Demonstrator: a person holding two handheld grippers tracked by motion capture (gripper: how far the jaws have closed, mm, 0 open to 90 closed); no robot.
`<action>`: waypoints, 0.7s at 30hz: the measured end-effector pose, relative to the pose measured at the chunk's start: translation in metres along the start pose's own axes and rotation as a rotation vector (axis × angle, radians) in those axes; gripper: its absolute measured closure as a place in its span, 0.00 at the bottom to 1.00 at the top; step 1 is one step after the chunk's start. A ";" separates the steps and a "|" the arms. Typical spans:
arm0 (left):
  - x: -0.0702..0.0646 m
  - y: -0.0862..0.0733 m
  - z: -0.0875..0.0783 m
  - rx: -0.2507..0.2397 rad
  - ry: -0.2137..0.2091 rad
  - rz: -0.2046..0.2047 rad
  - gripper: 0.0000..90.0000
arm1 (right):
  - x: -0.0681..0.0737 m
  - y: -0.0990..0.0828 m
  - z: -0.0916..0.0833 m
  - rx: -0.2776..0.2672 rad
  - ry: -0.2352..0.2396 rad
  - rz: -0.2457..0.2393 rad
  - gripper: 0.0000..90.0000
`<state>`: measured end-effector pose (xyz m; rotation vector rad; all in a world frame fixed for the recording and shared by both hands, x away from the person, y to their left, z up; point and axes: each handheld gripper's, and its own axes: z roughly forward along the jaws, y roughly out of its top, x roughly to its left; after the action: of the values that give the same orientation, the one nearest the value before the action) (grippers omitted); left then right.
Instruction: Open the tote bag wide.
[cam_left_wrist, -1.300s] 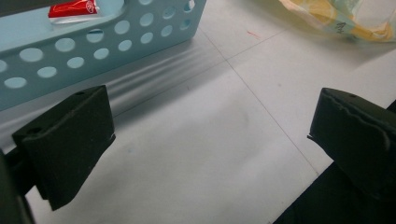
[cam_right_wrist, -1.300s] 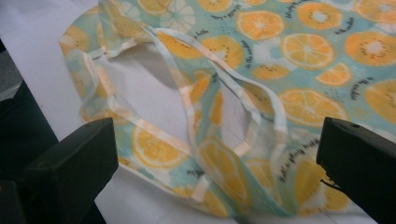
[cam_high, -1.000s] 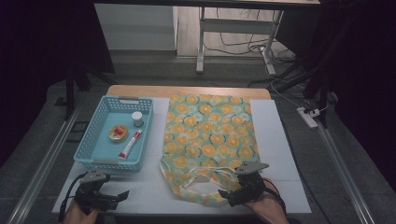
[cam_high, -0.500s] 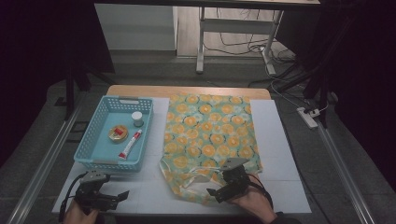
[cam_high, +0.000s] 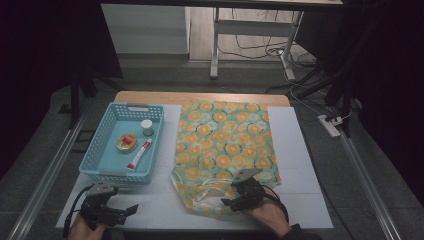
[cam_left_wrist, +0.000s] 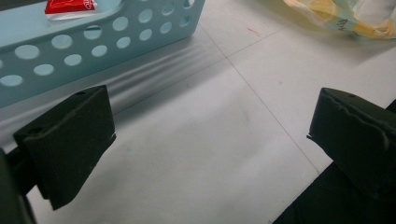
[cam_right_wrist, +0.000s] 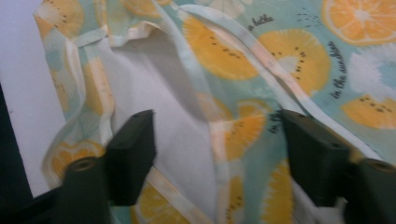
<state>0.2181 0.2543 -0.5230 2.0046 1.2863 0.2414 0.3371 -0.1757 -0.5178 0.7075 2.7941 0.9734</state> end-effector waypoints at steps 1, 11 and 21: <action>0.000 0.000 0.000 0.000 0.000 0.000 0.01 | -0.001 0.000 -0.001 0.004 0.005 -0.002 0.51; 0.000 0.000 0.000 0.003 -0.002 0.004 0.01 | -0.001 -0.001 -0.006 0.048 0.043 -0.038 0.99; 0.000 0.000 0.000 0.003 -0.004 0.000 0.01 | 0.004 0.006 -0.020 -0.012 0.033 -0.053 1.00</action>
<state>0.2186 0.2542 -0.5232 2.0061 1.2851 0.2353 0.3307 -0.1810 -0.4982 0.6173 2.8169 1.0012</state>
